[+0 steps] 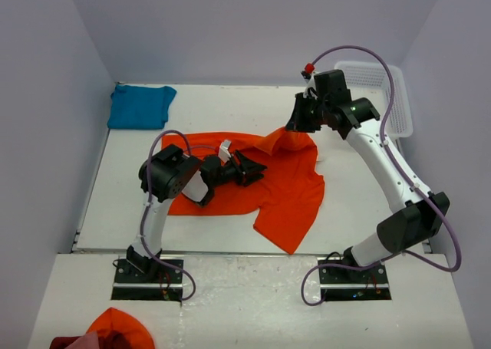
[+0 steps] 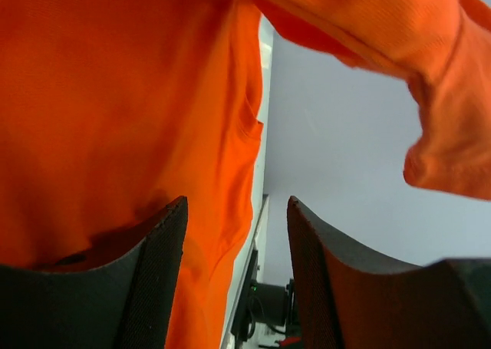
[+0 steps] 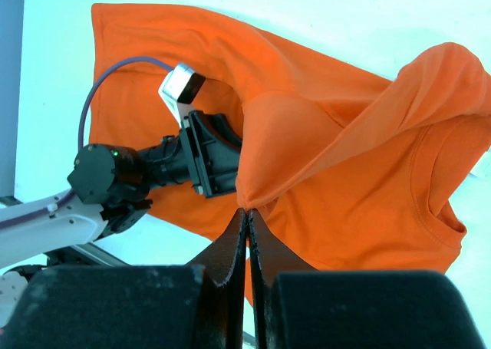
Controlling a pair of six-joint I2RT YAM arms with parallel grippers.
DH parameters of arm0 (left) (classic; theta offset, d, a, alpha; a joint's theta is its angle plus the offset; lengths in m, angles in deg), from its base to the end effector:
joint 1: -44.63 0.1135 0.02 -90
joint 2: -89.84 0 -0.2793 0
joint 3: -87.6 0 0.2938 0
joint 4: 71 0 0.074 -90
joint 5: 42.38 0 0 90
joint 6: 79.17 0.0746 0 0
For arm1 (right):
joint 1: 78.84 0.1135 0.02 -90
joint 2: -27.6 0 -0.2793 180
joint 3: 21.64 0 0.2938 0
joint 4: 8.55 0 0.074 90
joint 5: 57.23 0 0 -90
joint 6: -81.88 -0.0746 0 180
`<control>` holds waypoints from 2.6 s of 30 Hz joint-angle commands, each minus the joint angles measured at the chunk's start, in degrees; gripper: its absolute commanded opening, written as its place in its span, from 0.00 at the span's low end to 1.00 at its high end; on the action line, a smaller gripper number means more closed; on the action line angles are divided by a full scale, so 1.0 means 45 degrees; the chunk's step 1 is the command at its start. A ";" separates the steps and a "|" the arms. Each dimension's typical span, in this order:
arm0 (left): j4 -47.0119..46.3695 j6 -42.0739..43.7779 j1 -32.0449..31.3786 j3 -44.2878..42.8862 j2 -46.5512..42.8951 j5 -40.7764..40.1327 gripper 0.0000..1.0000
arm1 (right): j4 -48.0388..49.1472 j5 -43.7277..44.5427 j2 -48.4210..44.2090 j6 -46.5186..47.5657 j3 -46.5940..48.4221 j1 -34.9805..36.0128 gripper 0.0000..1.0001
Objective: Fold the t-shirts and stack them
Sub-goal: Flatten out the tshirt
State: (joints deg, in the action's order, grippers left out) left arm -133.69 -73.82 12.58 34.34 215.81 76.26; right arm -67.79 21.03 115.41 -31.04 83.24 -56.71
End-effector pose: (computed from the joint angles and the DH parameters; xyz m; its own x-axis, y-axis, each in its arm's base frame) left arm 0.3274 -0.2472 0.0348 -0.8758 -0.4827 -0.0088 -0.0661 0.1379 -0.9882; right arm 0.3640 0.1644 0.3801 -0.7708 0.0982 -0.6294 -0.2262 0.8815 0.4145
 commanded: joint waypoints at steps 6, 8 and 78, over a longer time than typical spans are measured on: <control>-0.7081 -0.0741 -0.0104 -0.1408 0.0464 -0.1383 0.54 | -0.0273 -0.0339 0.0057 0.0034 0.0347 0.0063 0.00; -0.7180 -0.0683 -0.0162 -0.1545 0.0231 -0.1501 0.54 | -0.0312 -0.0300 0.0076 0.0073 0.0327 0.0063 0.00; -0.7571 -0.0018 0.0541 -0.2541 -0.1588 -0.2147 0.29 | -0.1054 -0.0084 0.0252 0.0620 0.0854 0.0160 0.00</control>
State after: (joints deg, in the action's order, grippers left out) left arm -134.56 -74.91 14.15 25.12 210.85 66.88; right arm -72.25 21.25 116.29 -29.44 84.77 -56.53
